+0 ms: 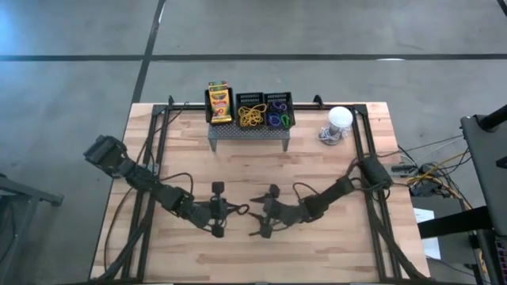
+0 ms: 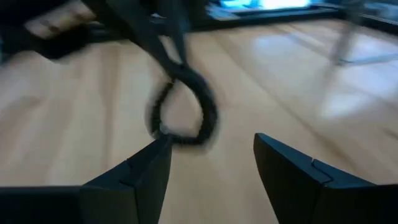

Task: Pick & Place Office Desk Supplies
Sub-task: Put the black spring keychain in the right black bin on the shelf

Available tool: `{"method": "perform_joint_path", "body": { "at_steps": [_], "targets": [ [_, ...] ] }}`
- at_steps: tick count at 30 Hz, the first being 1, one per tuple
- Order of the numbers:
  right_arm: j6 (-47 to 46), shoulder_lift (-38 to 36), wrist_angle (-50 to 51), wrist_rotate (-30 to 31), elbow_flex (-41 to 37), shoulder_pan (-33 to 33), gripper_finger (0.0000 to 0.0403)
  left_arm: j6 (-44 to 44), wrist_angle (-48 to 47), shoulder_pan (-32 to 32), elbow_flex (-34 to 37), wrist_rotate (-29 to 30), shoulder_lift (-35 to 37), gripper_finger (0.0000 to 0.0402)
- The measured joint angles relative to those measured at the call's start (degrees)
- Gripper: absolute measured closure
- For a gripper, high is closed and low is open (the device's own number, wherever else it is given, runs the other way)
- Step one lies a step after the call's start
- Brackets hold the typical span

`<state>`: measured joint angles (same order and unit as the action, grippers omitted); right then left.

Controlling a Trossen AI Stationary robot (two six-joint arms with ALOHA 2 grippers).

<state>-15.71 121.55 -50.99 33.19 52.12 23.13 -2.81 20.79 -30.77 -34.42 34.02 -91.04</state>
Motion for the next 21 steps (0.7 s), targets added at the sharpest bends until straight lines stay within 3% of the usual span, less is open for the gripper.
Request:
{"method": "perform_joint_path", "body": {
  "at_steps": [3,6,9,13,16,18,21],
  "targets": [
    [1.07,1.65,-2.82,-4.79,1.57,-0.88,0.0180,0.07,0.21,-0.04,0.12,0.99,-0.40,0.0390],
    [0.73,2.17,-2.83,-5.28,2.61,-1.37,0.0197,0.51,-0.02,-0.04,0.35,0.94,-0.99,0.0390],
    [1.14,1.99,-2.15,-4.86,2.69,-1.79,0.0236,0.48,-0.15,-0.17,0.35,0.94,-1.04,0.0390],
    [0.99,0.48,-0.33,-4.57,1.96,-1.64,0.0316,0.39,-1.14,-0.15,0.36,0.94,-1.03,0.0383],
    [-0.10,-0.96,5.81,-4.69,1.98,-1.62,0.0376,1.16,-1.11,0.12,0.35,0.94,-1.01,0.0353],
    [-0.56,-2.09,9.42,-3.34,1.96,-1.41,0.0381,1.17,-1.11,0.26,0.25,0.94,-0.40,0.0317],
    [-0.58,-6.54,17.14,3.45,2.23,-0.08,0.0386,2.52,-1.89,0.24,-0.55,0.94,1.88,0.0255]
  ]
}}
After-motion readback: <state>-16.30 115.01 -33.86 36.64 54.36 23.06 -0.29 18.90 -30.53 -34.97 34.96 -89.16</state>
